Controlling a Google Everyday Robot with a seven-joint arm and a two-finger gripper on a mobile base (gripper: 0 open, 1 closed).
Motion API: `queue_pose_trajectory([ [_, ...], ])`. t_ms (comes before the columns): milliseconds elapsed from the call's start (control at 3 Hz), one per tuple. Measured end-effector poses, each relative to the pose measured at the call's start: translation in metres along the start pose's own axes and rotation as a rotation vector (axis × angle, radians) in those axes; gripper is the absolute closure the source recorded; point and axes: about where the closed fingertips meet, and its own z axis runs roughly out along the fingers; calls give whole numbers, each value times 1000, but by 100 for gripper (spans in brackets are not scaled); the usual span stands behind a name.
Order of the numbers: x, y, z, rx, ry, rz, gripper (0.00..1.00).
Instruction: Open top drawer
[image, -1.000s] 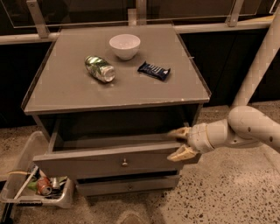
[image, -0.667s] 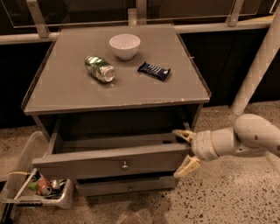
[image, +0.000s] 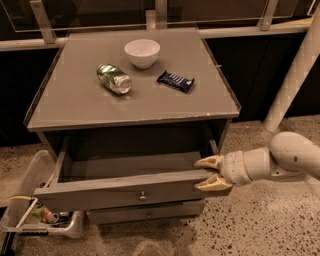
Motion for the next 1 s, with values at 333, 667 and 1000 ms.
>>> queue_pose_trajectory([
  [333, -2, 0, -2, 0, 0, 0, 84],
  [667, -1, 6, -4, -2, -3, 3, 100],
  [1000, -1, 7, -5, -2, -3, 3, 100],
])
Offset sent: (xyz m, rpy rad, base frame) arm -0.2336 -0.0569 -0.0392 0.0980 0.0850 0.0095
